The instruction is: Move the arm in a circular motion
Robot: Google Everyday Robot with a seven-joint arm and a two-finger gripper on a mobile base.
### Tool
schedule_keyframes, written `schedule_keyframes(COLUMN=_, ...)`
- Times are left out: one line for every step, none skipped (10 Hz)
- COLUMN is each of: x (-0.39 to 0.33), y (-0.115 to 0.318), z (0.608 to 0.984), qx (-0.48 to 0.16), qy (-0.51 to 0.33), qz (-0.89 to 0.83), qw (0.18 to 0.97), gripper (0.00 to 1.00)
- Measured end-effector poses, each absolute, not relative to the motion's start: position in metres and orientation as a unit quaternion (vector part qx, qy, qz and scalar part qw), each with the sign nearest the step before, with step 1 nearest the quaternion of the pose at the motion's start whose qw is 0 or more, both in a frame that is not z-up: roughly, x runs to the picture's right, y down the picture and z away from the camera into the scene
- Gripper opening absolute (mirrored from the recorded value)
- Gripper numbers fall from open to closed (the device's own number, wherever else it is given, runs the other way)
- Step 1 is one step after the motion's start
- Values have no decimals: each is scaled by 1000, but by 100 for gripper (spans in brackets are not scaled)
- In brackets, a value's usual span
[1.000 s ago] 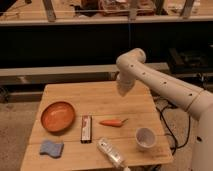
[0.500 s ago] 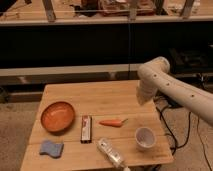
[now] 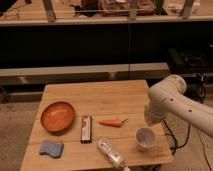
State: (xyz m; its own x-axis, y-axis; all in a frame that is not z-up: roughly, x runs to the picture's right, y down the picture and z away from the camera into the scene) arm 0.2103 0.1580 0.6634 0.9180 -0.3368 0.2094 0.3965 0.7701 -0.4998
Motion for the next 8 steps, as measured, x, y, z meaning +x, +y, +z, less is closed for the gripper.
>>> schedule_keyframes(x=200, y=162, z=652, qx=-273, qy=-61, qz=-199, qw=939, gripper=0)
schedule_keyframes(x=179, y=161, z=638, qx=-264, qy=-75, qz=-213, qw=938, gripper=0)
schedule_keyframes(x=157, y=157, z=631, qx=-257, qy=-91, qz=-227, qw=935, gripper=0)
schedule_keyframes(x=131, y=150, z=628, qx=-250, qy=-113, qz=-242, qw=931, gripper=0)
schedule_keyframes(x=111, y=145, z=629, qx=-246, qy=-130, qz=-254, qw=926, gripper=0)
schedule_keyframes(x=82, y=138, z=630, qx=-238, qy=-154, qz=-272, qw=920, gripper=0)
schedule_keyframes(x=56, y=130, z=631, qx=-228, qy=-176, qz=-290, qw=913, gripper=0)
schedule_keyframes(x=36, y=122, z=632, qx=-220, qy=-191, qz=-305, qw=907, gripper=0)
